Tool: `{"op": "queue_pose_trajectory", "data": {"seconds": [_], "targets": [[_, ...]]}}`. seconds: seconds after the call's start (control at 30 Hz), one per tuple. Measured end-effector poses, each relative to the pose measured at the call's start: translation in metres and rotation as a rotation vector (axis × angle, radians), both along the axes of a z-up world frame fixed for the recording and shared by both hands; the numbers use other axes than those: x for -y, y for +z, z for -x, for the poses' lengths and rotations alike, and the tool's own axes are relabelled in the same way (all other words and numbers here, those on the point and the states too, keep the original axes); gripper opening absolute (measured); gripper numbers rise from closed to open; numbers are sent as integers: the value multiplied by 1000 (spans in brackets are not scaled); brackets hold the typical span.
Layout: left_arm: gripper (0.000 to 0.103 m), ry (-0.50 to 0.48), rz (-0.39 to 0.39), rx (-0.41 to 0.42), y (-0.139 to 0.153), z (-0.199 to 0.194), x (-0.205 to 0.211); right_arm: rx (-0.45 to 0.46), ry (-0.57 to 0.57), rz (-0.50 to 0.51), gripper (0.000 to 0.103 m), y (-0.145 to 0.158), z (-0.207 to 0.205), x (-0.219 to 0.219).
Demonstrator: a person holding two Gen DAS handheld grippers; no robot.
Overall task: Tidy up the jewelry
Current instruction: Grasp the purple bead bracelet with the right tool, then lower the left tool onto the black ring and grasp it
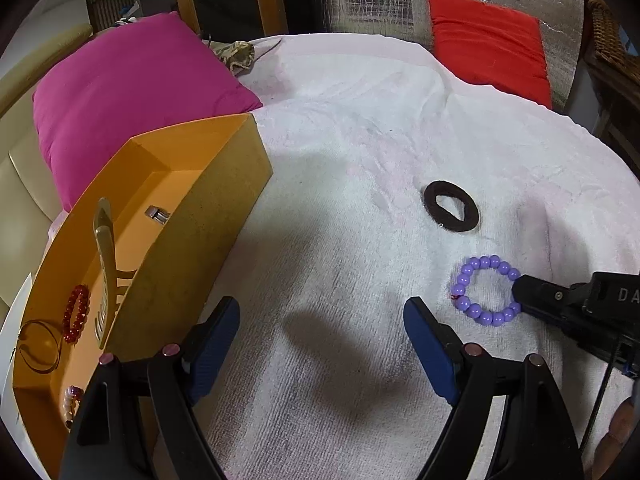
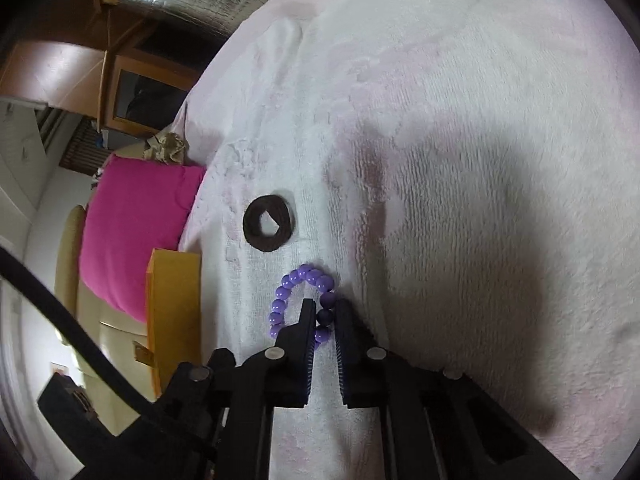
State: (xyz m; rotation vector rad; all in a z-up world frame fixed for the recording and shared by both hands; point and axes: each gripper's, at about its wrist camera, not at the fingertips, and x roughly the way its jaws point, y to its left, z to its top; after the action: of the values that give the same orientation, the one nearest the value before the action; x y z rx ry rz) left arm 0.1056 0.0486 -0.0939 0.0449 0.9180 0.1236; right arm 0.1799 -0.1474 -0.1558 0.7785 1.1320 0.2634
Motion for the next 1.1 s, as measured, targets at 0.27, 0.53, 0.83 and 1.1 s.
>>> {"op": "queue_pose_trajectory", "data": {"seconds": [0.27,0.53,0.83,1.1], "targets": [[84,8,-9,1,-1,-1,-1,60,-50,34,10,27,11,26],[84,-20,5,20,2,-4,5,20,-213,140,10,37,29,100],[84,-65,38,132,16,-44,26,-12,-221,277,13,28,24,107],[84,-105,93,112,4,-74,47,-7,-233,277,13,26,29,108]]}}
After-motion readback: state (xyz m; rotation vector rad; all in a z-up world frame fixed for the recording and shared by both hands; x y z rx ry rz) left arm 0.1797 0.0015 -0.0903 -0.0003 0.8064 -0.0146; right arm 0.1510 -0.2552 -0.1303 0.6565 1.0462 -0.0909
